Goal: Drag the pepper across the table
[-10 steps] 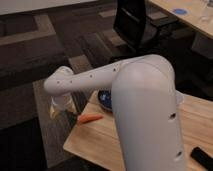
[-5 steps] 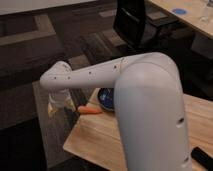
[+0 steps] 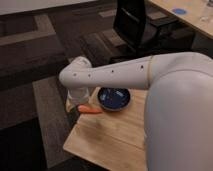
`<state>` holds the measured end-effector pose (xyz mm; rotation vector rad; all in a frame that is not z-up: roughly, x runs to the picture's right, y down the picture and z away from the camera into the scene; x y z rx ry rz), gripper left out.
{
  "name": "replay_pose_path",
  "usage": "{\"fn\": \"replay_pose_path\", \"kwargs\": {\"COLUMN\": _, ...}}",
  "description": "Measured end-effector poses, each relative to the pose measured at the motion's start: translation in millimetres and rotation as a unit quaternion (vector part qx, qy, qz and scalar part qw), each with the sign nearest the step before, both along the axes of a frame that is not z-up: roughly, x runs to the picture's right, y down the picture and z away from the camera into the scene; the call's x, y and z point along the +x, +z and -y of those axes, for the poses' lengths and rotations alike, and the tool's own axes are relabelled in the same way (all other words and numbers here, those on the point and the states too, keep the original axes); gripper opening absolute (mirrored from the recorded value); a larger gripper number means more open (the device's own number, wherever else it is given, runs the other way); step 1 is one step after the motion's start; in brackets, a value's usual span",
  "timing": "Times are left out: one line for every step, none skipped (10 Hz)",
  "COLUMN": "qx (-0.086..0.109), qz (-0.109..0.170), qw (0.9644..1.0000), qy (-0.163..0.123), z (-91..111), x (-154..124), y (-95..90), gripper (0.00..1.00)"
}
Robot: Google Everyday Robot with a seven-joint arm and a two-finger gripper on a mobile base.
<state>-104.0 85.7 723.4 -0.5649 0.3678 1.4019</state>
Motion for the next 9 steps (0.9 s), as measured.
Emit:
{"fn": "replay_pose_path", "kwargs": {"qx": 0.002, "qz": -0.012, "qw": 0.9999, "qy": 0.004, "z": 0.2, "x": 10.7, "y": 1.0, "gripper": 0.65}}
{"fn": "replay_pose_path", "kwargs": {"qx": 0.002, "qz": -0.024, "qw": 0.9997, "qy": 0.009, "z": -3.0, "x": 23.3, "y": 4.6, "gripper": 0.65}}
{"fn": "replay_pose_path", "kwargs": {"qx": 0.002, "qz": -0.025, "qw": 0.9996, "qy": 0.012, "z": -5.2, "x": 25.8, "y": 7.0, "gripper": 0.65}}
{"fn": "replay_pose_path", "kwargs": {"qx": -0.001, "qz": -0.027, "qw": 0.9994, "qy": 0.019, "z": -11.9, "x": 30.8, "y": 13.0, "gripper": 0.65}}
{"fn": "replay_pose_path", "kwargs": {"qx": -0.002, "qz": -0.028, "qw": 0.9993, "qy": 0.026, "z": -16.5, "x": 34.5, "y": 18.0, "gripper": 0.65}}
{"fn": "replay_pose_path", "kwargs": {"qx": -0.004, "qz": -0.028, "qw": 0.9991, "qy": 0.031, "z": -19.9, "x": 36.3, "y": 21.4, "gripper": 0.65}}
{"fn": "replay_pose_path", "kwargs": {"qx": -0.007, "qz": -0.027, "qw": 0.9986, "qy": 0.044, "z": -26.0, "x": 40.1, "y": 27.7, "gripper": 0.65}}
{"fn": "replay_pose_path", "kwargs": {"qx": -0.009, "qz": -0.027, "qw": 0.9981, "qy": 0.054, "z": -30.9, "x": 44.5, "y": 32.4, "gripper": 0.65}}
{"fn": "replay_pose_path", "kwargs": {"qx": -0.012, "qz": -0.028, "qw": 0.9976, "qy": 0.062, "z": -36.5, "x": 48.7, "y": 37.2, "gripper": 0.65}}
